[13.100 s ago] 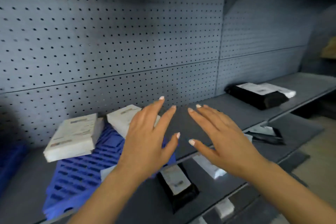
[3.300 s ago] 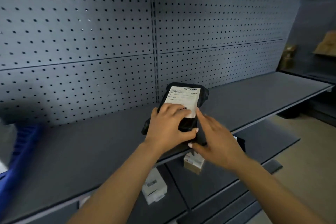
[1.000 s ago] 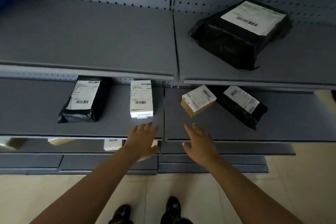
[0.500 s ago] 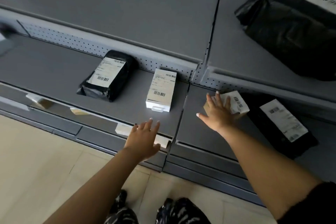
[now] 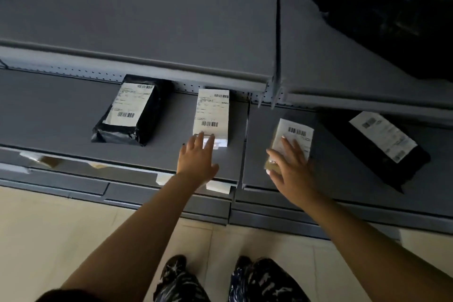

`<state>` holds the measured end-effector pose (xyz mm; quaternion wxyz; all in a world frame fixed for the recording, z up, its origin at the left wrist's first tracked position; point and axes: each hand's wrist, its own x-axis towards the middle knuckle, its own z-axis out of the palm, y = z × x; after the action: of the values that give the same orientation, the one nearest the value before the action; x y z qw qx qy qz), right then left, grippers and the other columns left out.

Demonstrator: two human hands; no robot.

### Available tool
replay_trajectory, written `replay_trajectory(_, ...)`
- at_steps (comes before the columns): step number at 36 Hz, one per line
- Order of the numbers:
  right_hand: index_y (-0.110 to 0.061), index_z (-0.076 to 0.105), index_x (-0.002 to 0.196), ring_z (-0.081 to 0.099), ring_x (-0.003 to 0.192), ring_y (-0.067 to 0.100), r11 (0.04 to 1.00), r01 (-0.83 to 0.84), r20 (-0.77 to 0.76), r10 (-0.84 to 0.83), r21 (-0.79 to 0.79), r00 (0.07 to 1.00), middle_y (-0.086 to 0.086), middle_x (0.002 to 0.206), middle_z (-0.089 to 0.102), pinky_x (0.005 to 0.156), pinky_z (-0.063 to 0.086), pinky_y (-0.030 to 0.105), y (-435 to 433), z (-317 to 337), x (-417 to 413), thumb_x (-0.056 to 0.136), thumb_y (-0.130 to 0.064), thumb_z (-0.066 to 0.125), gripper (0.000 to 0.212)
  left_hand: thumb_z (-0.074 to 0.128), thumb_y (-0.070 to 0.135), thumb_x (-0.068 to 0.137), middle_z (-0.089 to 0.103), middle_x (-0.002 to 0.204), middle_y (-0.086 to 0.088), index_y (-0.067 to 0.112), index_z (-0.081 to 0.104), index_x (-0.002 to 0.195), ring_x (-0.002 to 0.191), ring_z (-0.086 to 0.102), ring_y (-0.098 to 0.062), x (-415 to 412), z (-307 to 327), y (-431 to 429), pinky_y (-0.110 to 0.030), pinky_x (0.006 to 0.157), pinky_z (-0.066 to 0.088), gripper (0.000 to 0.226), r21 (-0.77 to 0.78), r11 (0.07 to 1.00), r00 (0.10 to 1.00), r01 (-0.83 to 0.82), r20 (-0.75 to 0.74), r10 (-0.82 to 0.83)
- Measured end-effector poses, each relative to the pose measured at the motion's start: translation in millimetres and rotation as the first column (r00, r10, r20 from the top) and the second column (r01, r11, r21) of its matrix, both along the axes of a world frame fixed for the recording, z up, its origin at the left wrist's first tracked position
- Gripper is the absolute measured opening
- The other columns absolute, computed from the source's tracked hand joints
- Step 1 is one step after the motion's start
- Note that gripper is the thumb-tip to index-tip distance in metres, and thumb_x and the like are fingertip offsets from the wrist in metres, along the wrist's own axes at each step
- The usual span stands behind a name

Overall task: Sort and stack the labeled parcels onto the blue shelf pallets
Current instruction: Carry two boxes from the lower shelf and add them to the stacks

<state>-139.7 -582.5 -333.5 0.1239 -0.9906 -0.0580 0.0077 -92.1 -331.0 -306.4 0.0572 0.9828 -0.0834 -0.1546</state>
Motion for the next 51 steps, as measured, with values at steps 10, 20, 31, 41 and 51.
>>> replay_trajectory(10,-0.036,0.046,0.132,0.000,0.146,0.024,0.985,0.172,0.022,-0.172,-0.013,0.985,0.000,0.157,0.018,0.096,0.037,0.057,18,-3,-2,0.090,-0.048,0.052,0.045,0.050,0.054,0.091,-0.018,0.159,-0.008,0.031,-0.012,0.152,0.144,-0.019,-0.031,35,-25,-2,-0.062,0.112,0.004,0.089,0.047,0.994,0.995,0.095,0.025,-0.096)
replay_trajectory(20,-0.032,0.054,0.122,0.018,0.140,0.030,0.985,0.172,0.080,-0.169,-0.033,0.982,0.006,0.148,0.034,0.084,0.041,0.060,19,-3,-1,0.086,-0.038,0.061,0.037,0.037,0.066,0.091,-0.036,0.152,-0.007,0.032,-0.031,0.144,0.139,-0.032,-0.030,-10,-52,15,-0.057,0.115,-0.002,0.092,0.066,0.981,0.981,0.180,0.055,-0.184)
replay_trajectory(31,-0.032,0.052,0.123,0.010,0.140,0.027,0.974,0.212,0.042,-0.209,-0.083,0.977,0.005,0.150,0.028,0.087,0.040,0.060,30,7,-7,0.090,-0.045,0.055,0.036,0.028,0.077,0.085,-0.018,0.159,-0.008,0.034,-0.024,0.147,0.145,-0.017,-0.034,19,-26,-10,-0.066,0.110,0.010,0.092,0.164,0.974,0.977,0.156,0.120,-0.177)
replay_trajectory(41,-0.032,0.050,0.126,0.006,0.143,0.029,0.976,-0.052,-0.086,0.034,-0.213,0.996,0.003,0.152,0.025,0.093,0.035,0.054,28,30,-27,0.093,-0.040,0.051,0.035,0.044,0.056,0.090,0.009,0.158,-0.007,0.034,0.016,0.149,0.138,0.014,-0.033,-8,-28,-7,-0.053,0.098,0.034,0.070,0.052,0.999,0.983,-0.013,0.186,0.003)
replay_trajectory(51,-0.028,0.061,0.110,0.041,0.131,0.036,0.954,-0.245,0.088,0.263,-0.171,0.961,0.009,0.135,0.052,0.070,0.048,0.051,73,62,-50,0.081,-0.039,0.066,0.031,0.045,0.043,0.081,0.059,0.130,-0.004,0.025,0.064,0.121,0.112,0.046,-0.030,-67,12,58,-0.058,0.083,0.037,0.048,-0.108,0.994,0.851,-0.016,0.520,0.070)
